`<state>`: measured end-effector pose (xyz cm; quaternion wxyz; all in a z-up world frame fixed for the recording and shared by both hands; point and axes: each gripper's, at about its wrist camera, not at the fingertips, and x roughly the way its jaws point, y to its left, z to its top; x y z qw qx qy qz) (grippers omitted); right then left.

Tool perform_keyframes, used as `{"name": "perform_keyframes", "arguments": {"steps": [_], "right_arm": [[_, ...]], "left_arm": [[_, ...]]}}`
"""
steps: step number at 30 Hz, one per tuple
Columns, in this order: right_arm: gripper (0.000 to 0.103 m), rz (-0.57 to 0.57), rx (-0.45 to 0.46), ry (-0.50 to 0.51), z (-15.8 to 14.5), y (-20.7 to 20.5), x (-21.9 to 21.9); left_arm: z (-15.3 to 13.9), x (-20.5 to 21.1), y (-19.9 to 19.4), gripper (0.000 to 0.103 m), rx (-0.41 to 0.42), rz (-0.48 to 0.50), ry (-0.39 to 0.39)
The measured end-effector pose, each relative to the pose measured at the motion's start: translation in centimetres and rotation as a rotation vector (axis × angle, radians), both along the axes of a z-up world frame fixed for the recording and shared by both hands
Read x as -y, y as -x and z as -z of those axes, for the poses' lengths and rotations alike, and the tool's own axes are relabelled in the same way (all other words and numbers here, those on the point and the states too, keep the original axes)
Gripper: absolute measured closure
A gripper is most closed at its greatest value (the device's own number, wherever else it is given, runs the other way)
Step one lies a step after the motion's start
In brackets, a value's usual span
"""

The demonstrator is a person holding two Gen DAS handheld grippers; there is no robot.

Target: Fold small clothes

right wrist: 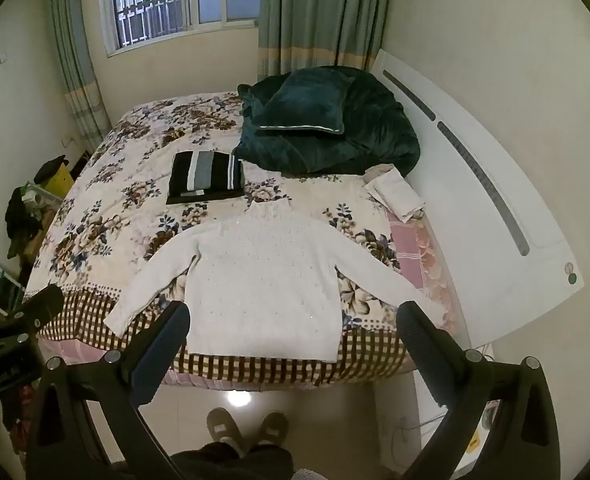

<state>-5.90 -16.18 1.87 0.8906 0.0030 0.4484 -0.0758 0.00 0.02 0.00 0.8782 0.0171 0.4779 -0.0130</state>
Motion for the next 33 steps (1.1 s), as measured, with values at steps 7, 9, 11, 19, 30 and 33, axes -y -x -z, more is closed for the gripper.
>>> {"name": "perform_keyframes", "arguments": {"steps": [7, 9, 11, 19, 30, 33], "right_arm": [[0.000, -0.002, 0.009, 0.005, -0.2, -0.1, 0.0], [0.000, -0.004, 0.010, 0.003, -0.2, -0.2, 0.0], [0.000, -0.004, 0.011, 0.005, -0.4, -0.5, -0.1], [0.000, -0.011, 0.003, 0.006, -0.5, -0.7, -0.6], [0.000, -0.021, 0.005, 0.007, -1.0, -1.0, -0.7], [0.000, -0.024, 0.004, 0.009, -1.0, -1.2, -0.9]], "left_arm": [[0.1, 0.1, -0.1, 0.000, 0.000, 0.011, -0.001], [0.0, -0.1, -0.4, 0.000, 0.005, 0.007, -0.011], [-0.2, -0.3, -0.2, 0.000, 0.006, 0.007, -0.011], [-0.4, -0.3, -0.5, 0.000, 0.006, 0.004, -0.005], [-0.7, -0.3, -0.4, 0.000, 0.010, -0.003, 0.011], [-0.5, -0.3, -0.4, 0.000, 0.010, -0.001, 0.006]]}}
